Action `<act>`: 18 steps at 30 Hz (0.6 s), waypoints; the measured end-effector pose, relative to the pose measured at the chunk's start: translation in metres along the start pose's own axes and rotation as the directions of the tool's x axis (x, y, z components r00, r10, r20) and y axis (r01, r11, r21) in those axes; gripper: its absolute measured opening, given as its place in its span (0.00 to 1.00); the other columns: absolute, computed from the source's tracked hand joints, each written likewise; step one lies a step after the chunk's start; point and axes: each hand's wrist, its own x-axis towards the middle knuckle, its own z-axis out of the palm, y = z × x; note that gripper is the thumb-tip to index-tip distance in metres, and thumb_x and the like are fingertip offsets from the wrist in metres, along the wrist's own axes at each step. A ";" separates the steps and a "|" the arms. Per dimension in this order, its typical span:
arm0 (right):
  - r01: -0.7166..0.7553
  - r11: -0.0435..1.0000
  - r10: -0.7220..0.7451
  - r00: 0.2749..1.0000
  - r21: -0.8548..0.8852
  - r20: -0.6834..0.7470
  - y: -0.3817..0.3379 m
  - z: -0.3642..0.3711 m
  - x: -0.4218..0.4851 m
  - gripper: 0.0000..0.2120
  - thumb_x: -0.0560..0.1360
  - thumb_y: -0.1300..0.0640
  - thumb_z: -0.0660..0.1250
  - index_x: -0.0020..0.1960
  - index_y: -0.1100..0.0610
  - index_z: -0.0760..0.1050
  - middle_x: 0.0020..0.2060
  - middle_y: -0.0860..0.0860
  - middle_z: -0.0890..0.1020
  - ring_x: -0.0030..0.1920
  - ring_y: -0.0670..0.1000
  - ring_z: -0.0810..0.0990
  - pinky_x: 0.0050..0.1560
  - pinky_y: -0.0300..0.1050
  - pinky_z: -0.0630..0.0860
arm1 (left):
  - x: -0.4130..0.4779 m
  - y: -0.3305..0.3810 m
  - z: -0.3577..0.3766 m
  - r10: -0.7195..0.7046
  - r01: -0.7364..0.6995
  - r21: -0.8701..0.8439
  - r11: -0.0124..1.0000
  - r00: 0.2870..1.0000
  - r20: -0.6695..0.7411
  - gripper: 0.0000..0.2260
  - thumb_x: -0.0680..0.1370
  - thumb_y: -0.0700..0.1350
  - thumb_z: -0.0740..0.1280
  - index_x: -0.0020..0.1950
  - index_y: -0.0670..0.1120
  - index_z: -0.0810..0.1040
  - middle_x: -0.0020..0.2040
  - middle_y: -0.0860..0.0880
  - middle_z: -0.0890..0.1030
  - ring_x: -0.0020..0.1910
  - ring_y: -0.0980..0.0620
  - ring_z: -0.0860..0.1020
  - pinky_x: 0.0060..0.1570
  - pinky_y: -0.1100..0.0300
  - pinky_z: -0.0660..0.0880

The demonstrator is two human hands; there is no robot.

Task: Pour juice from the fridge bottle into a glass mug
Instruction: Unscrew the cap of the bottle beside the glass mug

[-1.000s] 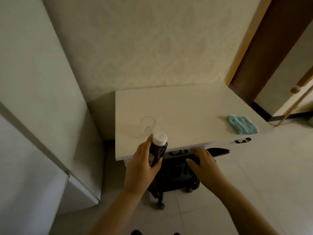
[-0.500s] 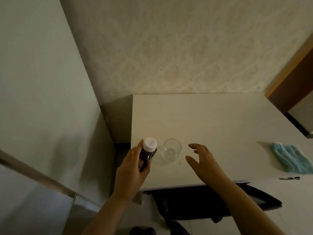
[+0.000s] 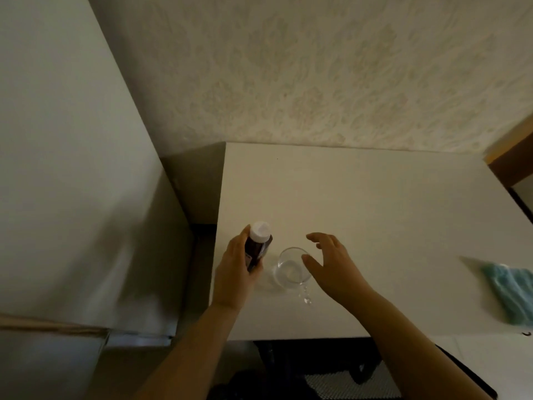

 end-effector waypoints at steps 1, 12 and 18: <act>0.004 1.000 -0.004 1.000 -0.001 0.007 0.003 -0.002 0.003 0.21 0.77 0.51 0.63 0.68 0.51 0.64 0.67 0.49 0.69 0.66 0.50 0.68 0.66 0.49 0.68 | 0.000 -0.001 0.005 -0.017 0.017 -0.009 1.000 1.000 -0.003 0.34 0.71 0.46 0.73 0.72 0.50 0.60 0.66 0.47 0.72 0.64 0.57 0.67 0.61 0.61 0.66; 0.084 0.996 -0.085 0.990 0.012 0.110 0.002 0.014 0.023 0.20 0.77 0.52 0.62 0.68 0.50 0.65 0.67 0.47 0.68 0.67 0.48 0.66 0.67 0.48 0.67 | -0.001 -0.012 0.025 -0.113 0.107 -0.094 0.990 0.991 -0.069 0.29 0.71 0.50 0.70 0.69 0.49 0.64 0.66 0.47 0.72 0.66 0.56 0.67 0.62 0.61 0.66; 0.254 0.967 -0.253 0.962 0.003 0.106 -0.025 0.022 0.032 0.20 0.77 0.51 0.62 0.68 0.51 0.64 0.66 0.48 0.69 0.66 0.48 0.67 0.66 0.47 0.68 | -0.017 -0.020 0.020 -0.128 0.126 -0.028 0.992 0.990 -0.066 0.29 0.71 0.57 0.66 0.69 0.47 0.65 0.65 0.47 0.74 0.65 0.57 0.67 0.58 0.73 0.63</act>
